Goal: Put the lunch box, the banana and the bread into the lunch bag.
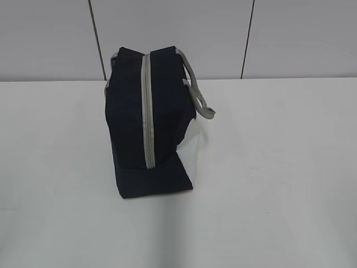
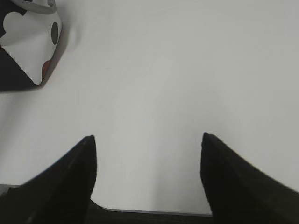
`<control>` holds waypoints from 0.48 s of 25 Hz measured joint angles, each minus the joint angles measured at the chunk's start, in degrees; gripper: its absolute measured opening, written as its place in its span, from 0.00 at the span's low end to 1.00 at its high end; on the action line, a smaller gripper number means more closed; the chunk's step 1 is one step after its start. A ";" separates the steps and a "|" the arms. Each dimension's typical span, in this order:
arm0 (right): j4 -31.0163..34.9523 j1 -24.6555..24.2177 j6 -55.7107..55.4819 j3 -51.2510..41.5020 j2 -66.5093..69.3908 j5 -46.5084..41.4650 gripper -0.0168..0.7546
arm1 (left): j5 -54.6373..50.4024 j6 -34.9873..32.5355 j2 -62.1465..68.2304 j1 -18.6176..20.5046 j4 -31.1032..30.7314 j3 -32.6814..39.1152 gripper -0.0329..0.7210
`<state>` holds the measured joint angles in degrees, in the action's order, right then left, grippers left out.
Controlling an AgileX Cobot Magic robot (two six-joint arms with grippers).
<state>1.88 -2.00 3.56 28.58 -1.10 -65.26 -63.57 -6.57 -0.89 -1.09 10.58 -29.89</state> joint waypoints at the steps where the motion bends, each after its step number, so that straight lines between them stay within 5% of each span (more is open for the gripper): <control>1: 0.00 -0.25 0.00 0.00 0.00 0.00 0.69 | 0.00 0.00 0.00 0.00 0.00 0.00 0.36; 12: 0.00 -1.98 0.00 0.00 0.00 0.00 0.69 | 0.00 0.00 0.00 0.00 0.00 0.00 0.36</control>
<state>1.88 -3.99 3.56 28.58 -1.10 -65.26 -63.57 -6.57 -0.89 -1.09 10.58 -29.89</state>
